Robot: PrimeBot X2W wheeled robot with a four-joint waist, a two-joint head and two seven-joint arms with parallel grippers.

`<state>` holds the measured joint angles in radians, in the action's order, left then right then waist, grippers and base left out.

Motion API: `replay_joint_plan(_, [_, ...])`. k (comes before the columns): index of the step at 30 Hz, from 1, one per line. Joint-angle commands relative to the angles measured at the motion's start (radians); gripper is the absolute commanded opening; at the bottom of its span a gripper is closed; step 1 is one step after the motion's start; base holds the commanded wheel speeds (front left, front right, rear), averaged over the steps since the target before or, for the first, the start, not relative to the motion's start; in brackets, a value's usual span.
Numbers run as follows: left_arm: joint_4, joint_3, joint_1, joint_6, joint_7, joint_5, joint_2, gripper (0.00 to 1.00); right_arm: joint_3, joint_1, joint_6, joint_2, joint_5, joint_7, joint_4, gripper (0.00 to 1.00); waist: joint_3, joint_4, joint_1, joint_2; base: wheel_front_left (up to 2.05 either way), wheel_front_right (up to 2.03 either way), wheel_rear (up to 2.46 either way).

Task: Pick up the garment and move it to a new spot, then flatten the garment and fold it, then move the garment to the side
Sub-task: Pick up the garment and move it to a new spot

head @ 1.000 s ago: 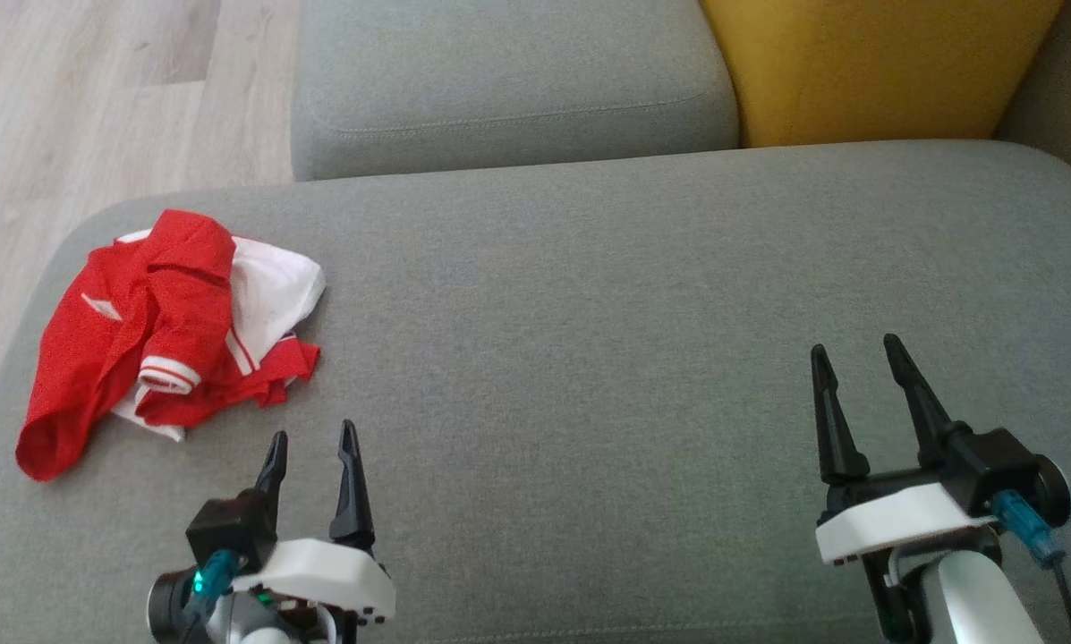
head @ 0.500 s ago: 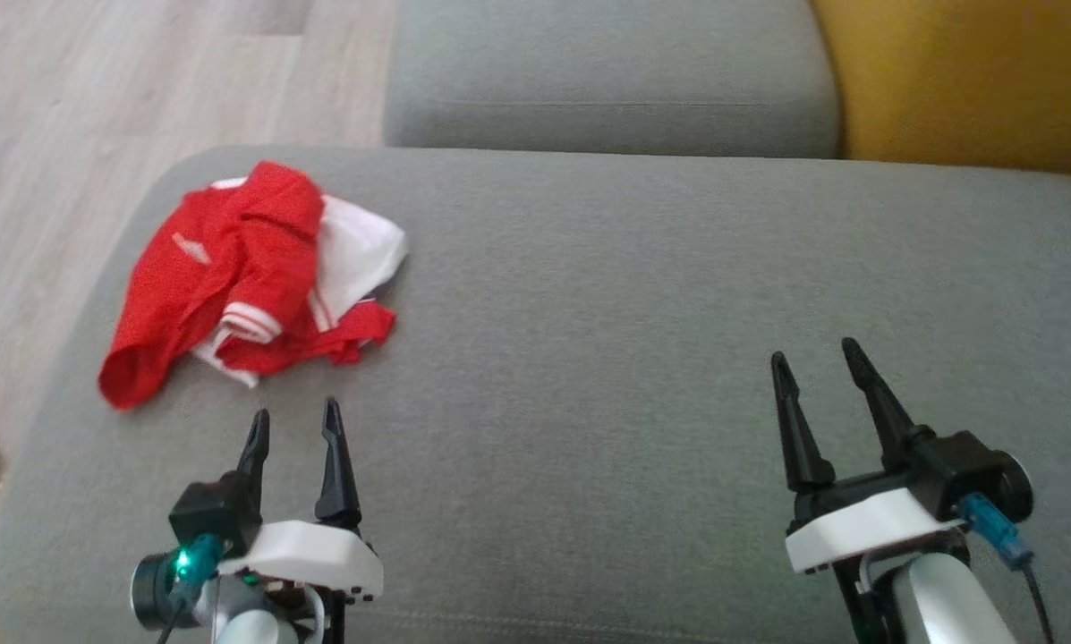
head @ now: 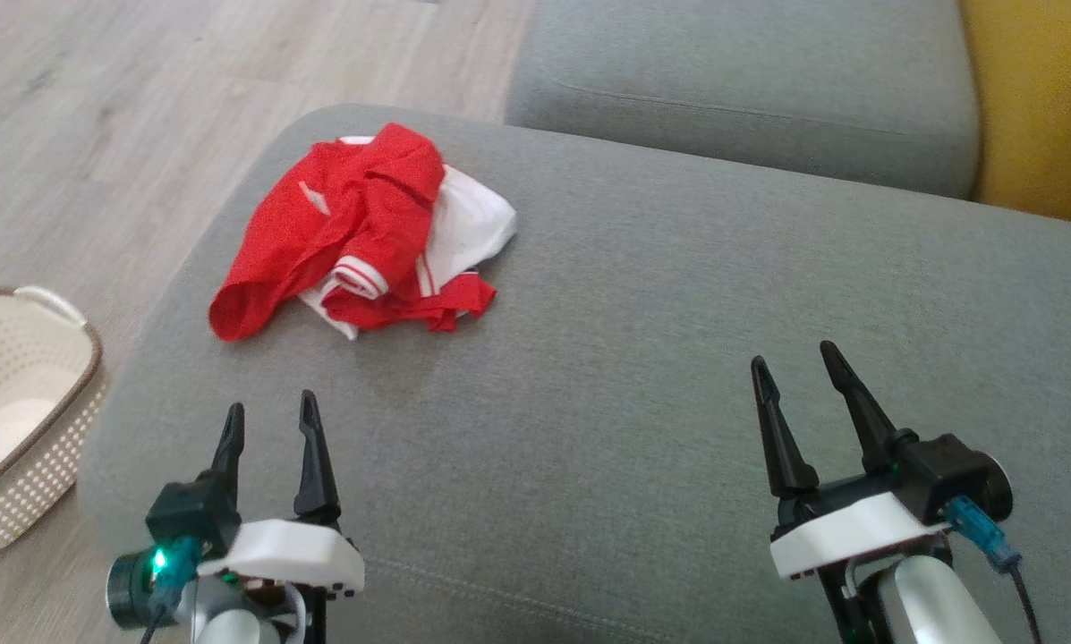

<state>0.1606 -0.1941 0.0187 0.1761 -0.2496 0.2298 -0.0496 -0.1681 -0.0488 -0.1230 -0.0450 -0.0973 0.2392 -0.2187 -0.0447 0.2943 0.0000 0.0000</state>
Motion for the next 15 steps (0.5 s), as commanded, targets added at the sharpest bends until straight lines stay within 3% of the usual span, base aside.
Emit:
replay_joint_plan(1, [-0.041, 0.036, -0.027, -0.002, -0.012, -0.012, -0.001, 1.0, -0.025, -0.039, -0.008, -0.005, -0.012, 0.014, 0.029, 1.0, -0.002, 0.025, 0.0, 0.0, 0.0, 0.0, 0.0])
replay_joint_plan(4, [-0.046, 0.039, -0.02, -0.009, -0.012, -0.015, -0.001, 1.0, -0.028, -0.036, -0.008, -0.005, -0.017, 0.016, 0.026, 1.0, -0.005, 0.041, 0.0, 0.0, 0.0, 0.0, 0.0])
replay_joint_plan(6, [-0.051, 0.025, -0.015, -0.052, -0.012, -0.023, -0.002, 1.0, -0.03, -0.036, -0.008, -0.005, -0.019, 0.017, 0.023, 1.0, -0.007, 0.046, 0.0, 0.0, 0.0, 0.0, 0.0])
replay_joint_plan(8, [-0.054, 0.043, -0.012, -0.063, -0.012, -0.017, -0.001, 1.0, -0.031, -0.035, -0.008, -0.005, -0.021, 0.018, 0.022, 1.0, -0.008, 0.049, 0.0, 0.0, 0.0, 0.0, 0.0])
replay_joint_plan(15, [-0.061, 0.096, -0.019, -0.067, -0.012, 0.011, -0.001, 1.0, -0.033, -0.036, -0.008, -0.005, -0.03, 0.02, 0.023, 1.0, -0.005, 0.037, 0.0, 0.0, 0.0, 0.0, 0.0])
